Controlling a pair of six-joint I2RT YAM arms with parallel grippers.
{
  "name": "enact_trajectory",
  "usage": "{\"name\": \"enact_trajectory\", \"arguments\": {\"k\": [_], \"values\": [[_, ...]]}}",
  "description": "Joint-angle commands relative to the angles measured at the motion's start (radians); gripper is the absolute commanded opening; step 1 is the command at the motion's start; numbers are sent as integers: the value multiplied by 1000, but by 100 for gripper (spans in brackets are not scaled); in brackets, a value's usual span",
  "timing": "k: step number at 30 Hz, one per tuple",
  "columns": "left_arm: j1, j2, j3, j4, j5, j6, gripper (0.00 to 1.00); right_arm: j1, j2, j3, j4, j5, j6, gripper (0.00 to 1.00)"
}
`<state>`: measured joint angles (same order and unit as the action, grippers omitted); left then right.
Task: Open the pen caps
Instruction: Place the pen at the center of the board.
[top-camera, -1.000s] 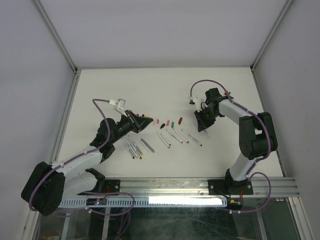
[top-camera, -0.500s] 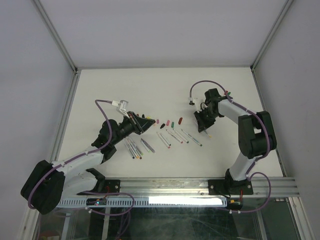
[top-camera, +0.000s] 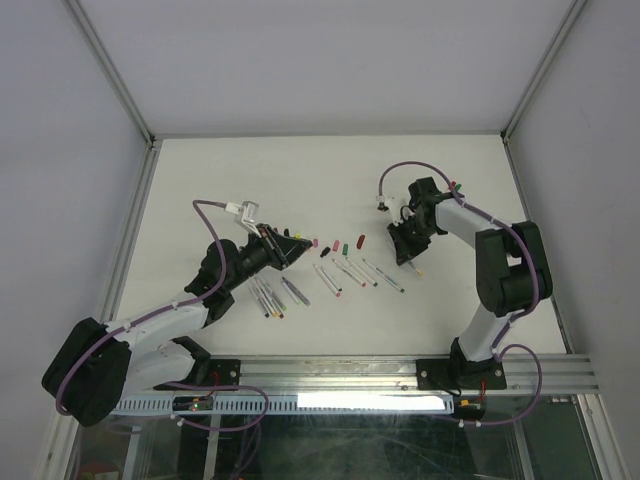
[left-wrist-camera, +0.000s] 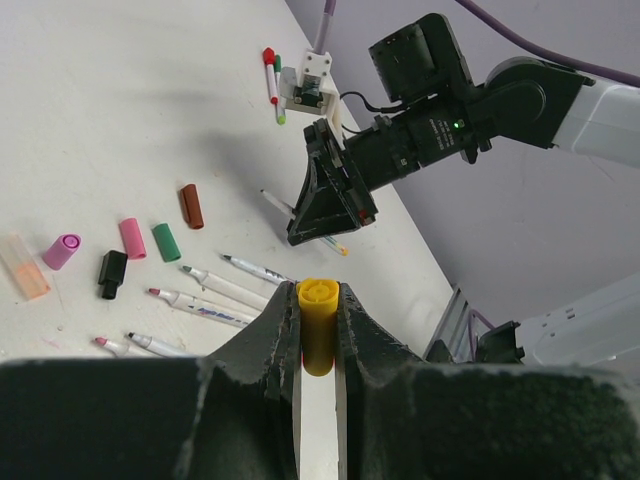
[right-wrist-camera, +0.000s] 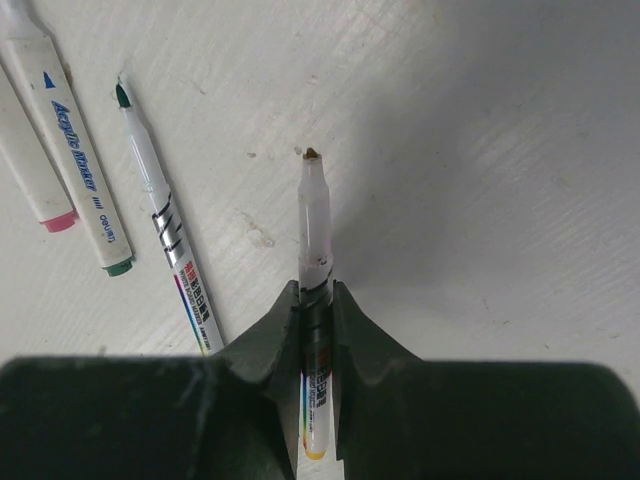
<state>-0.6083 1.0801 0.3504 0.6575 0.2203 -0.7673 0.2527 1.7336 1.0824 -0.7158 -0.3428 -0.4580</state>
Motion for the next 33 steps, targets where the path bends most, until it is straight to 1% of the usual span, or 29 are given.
{"name": "enact_trajectory", "arguments": {"k": [1, 8, 22, 27, 33], "values": [[-15, 1, 11, 57, -14, 12, 0, 9, 11, 10, 3, 6, -1, 14], [-21, 4, 12, 57, -22, 15, 0, 27, 30, 13, -8, 16, -6, 20], [-34, 18, 17, 60, -27, 15, 0, 28, 29, 18, -15, 21, -4, 26], [-61, 45, 33, 62, -43, 22, 0, 26, 1, 21, -17, -2, -7, 32], [-120, 103, 72, 61, -83, 45, 0, 21, -41, 25, -18, -27, -10, 37]]}}
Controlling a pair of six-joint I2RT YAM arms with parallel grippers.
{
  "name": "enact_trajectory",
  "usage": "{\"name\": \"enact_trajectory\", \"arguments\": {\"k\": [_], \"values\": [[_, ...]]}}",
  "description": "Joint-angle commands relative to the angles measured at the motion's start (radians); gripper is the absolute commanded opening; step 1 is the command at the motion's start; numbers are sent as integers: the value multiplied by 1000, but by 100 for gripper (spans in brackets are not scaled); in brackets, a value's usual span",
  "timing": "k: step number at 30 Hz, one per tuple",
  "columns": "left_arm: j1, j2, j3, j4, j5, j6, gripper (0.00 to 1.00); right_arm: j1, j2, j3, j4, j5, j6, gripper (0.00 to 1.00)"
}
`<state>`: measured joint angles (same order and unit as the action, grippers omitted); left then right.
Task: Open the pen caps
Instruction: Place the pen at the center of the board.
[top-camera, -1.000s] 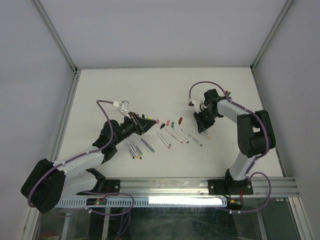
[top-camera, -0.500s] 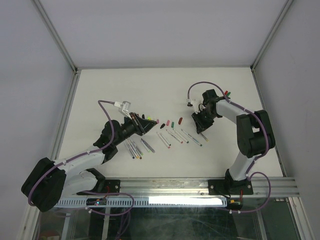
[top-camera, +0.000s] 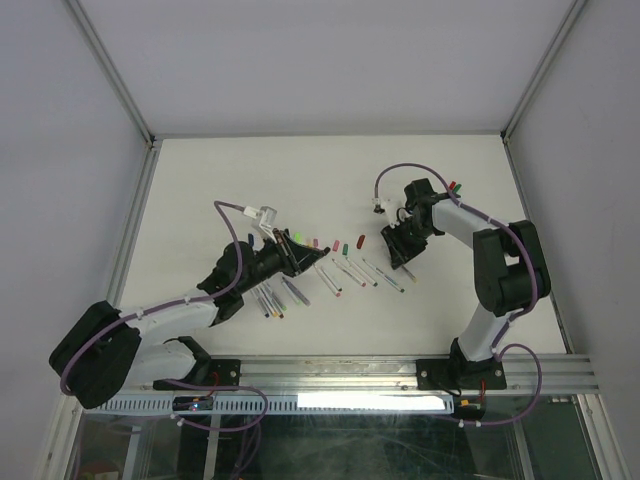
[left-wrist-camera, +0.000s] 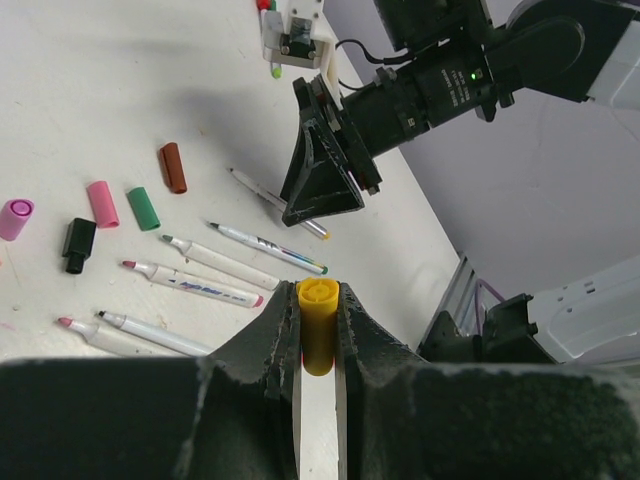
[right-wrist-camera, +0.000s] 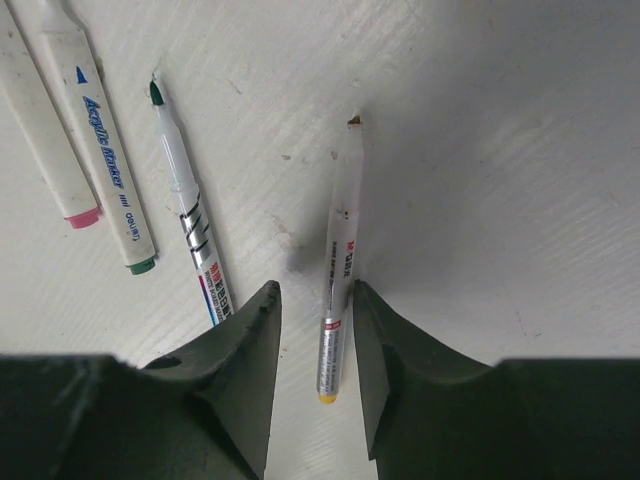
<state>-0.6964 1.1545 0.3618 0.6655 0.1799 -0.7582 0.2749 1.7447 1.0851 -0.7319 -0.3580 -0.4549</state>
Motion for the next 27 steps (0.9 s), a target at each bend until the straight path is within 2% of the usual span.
{"name": "enact_trajectory", "arguments": {"k": [1, 11, 27], "values": [[-40, 40, 68, 55, -47, 39, 0, -3, -58, 21, -1, -18, -14, 38], [-115, 167, 155, 61, -86, 72, 0, -44, -112, 26, -9, -91, -26, 45], [-229, 394, 356, 15, -171, 168, 0, -127, -186, 24, 2, -167, -28, 46]]}}
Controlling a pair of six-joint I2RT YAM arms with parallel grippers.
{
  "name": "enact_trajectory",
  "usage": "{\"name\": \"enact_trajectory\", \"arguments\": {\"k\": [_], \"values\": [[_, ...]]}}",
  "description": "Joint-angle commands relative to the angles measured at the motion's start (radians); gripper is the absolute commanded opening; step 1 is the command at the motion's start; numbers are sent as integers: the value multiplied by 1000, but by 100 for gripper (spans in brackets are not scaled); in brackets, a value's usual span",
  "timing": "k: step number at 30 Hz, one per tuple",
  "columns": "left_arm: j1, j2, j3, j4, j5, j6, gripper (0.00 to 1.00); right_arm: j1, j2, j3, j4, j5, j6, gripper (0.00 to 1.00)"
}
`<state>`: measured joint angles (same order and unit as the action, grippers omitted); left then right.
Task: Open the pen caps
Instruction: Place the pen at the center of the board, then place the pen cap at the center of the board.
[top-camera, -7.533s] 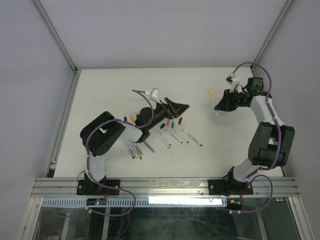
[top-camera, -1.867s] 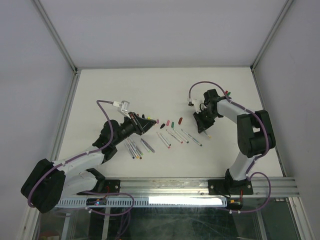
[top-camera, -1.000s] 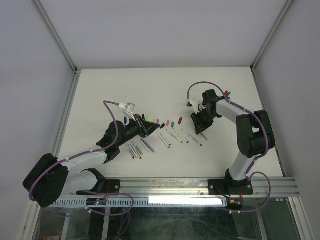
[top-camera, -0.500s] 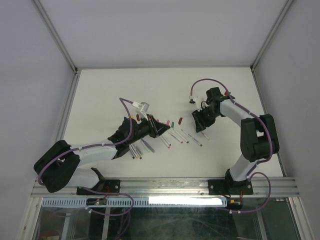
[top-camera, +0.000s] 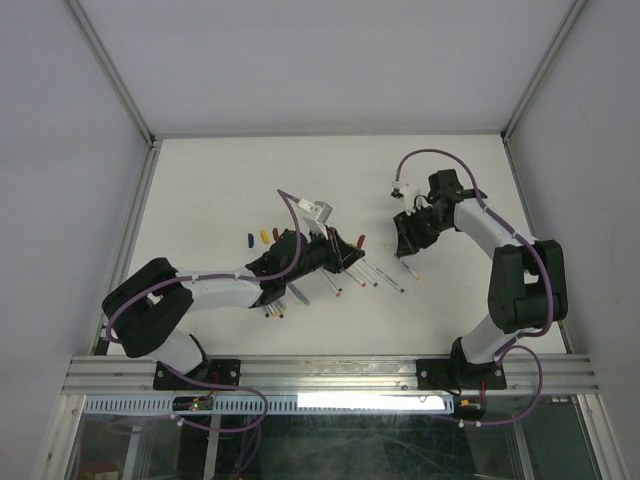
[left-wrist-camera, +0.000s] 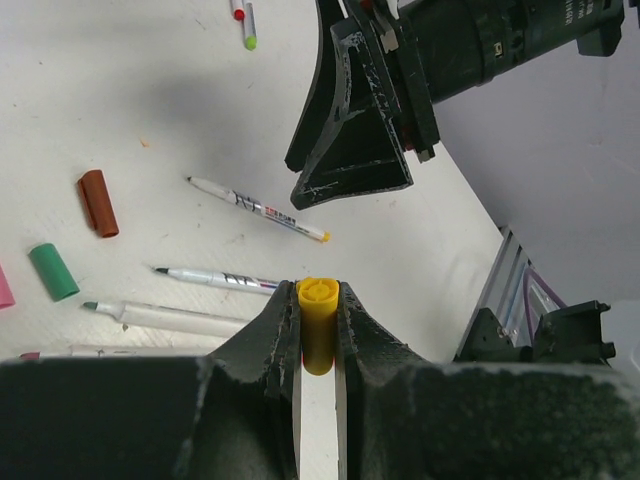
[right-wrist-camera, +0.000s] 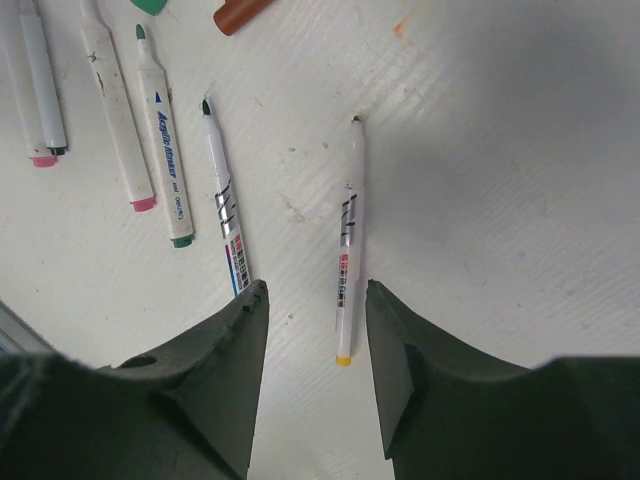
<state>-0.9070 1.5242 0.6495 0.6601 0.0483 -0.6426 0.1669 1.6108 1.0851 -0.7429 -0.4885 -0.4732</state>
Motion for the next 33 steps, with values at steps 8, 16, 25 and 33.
{"name": "enact_trajectory", "arguments": {"k": [8, 16, 25, 33], "values": [[-36, 77, 128, 4, -58, 86, 0, -51, -65, 21, 20, -42, -5, 47], [-44, 112, 174, -6, -76, 112, 0, -61, -66, 21, 25, -35, -3, 47], [-50, 145, 209, -23, -94, 136, 0, -71, -68, 18, 30, -26, 1, 47], [-52, 216, 280, -60, -123, 167, 0, -89, -73, 14, 52, 8, 23, 48]]}}
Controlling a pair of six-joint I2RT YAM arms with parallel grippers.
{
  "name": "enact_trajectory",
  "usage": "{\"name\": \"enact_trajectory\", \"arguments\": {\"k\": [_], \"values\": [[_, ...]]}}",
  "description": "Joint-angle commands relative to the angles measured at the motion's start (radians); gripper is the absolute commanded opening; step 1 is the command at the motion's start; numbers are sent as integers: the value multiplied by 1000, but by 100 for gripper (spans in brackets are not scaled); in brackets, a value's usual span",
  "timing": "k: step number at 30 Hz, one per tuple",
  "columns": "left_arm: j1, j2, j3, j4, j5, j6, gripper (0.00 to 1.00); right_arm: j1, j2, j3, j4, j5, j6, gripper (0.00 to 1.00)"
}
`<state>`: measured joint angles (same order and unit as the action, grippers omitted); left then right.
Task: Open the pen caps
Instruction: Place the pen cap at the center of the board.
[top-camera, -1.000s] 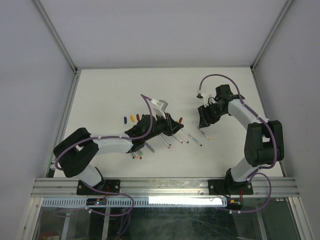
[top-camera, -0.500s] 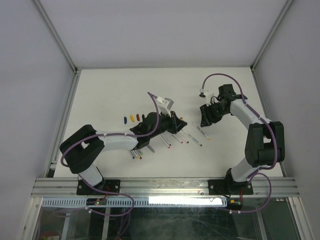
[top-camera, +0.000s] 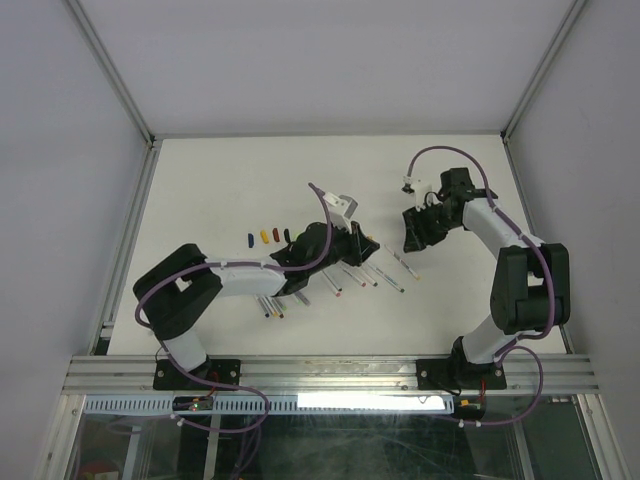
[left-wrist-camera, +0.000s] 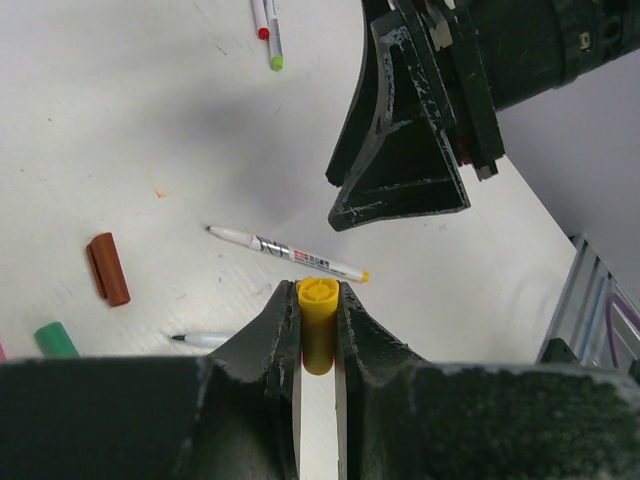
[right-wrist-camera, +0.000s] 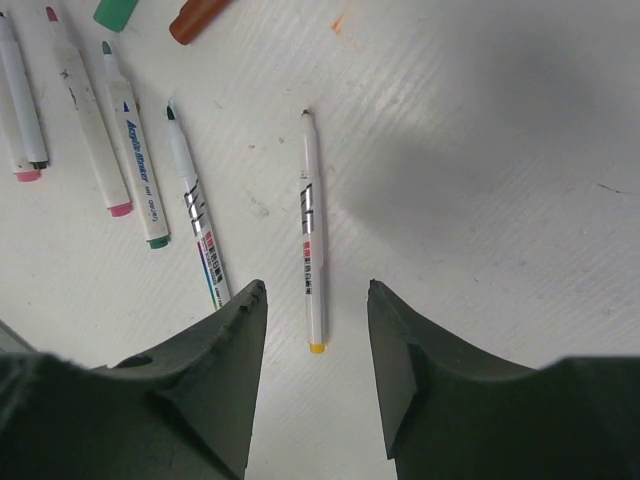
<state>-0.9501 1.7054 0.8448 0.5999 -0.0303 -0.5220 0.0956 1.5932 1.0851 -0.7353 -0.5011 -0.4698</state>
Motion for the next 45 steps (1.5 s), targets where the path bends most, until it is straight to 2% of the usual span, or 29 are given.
{"name": "enact_trajectory", "arguments": {"k": [1, 9, 17, 23, 27, 35, 45], "values": [[-9, 56, 112, -22, -50, 53, 0, -23, -58, 12, 53, 30, 28, 48], [-9, 230, 343, -203, -92, 104, 0, -94, -110, -17, 151, 97, 109, 48], [-9, 420, 615, -522, -319, 95, 0, -159, -155, -37, 191, 71, 146, 48], [-9, 512, 761, -655, -415, 103, 0, -164, -151, -36, 188, 61, 148, 49], [-10, 540, 801, -702, -418, 106, 2, -165, -149, -36, 188, 61, 148, 49], [-9, 553, 813, -730, -418, 106, 16, -180, -161, -43, 206, 67, 157, 50], [-9, 522, 820, -746, -404, 116, 25, -218, -192, -53, 230, 56, 177, 51]]}}
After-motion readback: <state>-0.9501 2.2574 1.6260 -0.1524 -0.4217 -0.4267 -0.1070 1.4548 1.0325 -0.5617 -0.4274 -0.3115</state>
